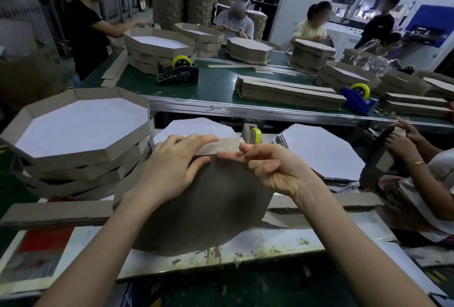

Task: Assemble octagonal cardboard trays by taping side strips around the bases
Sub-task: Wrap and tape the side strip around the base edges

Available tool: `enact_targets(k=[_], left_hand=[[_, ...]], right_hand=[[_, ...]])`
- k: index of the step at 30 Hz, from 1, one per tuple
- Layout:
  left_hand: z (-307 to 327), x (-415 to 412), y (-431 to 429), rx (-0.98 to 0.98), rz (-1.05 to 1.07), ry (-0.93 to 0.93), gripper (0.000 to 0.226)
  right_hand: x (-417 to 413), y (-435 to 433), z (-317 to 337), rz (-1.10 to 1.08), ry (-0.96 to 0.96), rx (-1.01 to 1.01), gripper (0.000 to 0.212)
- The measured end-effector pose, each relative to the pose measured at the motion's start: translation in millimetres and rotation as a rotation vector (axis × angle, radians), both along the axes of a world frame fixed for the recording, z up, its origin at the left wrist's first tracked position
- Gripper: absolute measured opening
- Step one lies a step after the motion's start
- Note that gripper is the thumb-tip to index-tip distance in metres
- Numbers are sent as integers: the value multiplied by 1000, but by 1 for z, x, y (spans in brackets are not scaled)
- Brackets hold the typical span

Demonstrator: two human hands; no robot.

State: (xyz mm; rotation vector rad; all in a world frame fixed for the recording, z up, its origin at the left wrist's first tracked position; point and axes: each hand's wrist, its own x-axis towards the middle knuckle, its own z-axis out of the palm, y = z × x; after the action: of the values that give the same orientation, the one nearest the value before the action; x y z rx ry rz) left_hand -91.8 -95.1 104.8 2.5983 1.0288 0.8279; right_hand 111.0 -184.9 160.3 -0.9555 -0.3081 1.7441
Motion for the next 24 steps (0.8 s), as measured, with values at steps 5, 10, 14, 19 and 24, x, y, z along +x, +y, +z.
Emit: enact_targets(k=[5,10,14,19,24], left_hand=[[-1,0,5,74,-3,160,40],[-2,2,10,62,15,196,43],[-2,2,9,68,19,211,43],[-1,2,12,40,14,232,43],[-2,2,11,38,1,214,41]], right_hand=[[0,-1,-6,25,3,3,17],[-5,3,-22,82,-224,5,17],[-6,13,-31,71,-399,-33,26],[-28,-1,-63,230,-919,3,25],[-18,7,-61,-155,-1438,619,14]])
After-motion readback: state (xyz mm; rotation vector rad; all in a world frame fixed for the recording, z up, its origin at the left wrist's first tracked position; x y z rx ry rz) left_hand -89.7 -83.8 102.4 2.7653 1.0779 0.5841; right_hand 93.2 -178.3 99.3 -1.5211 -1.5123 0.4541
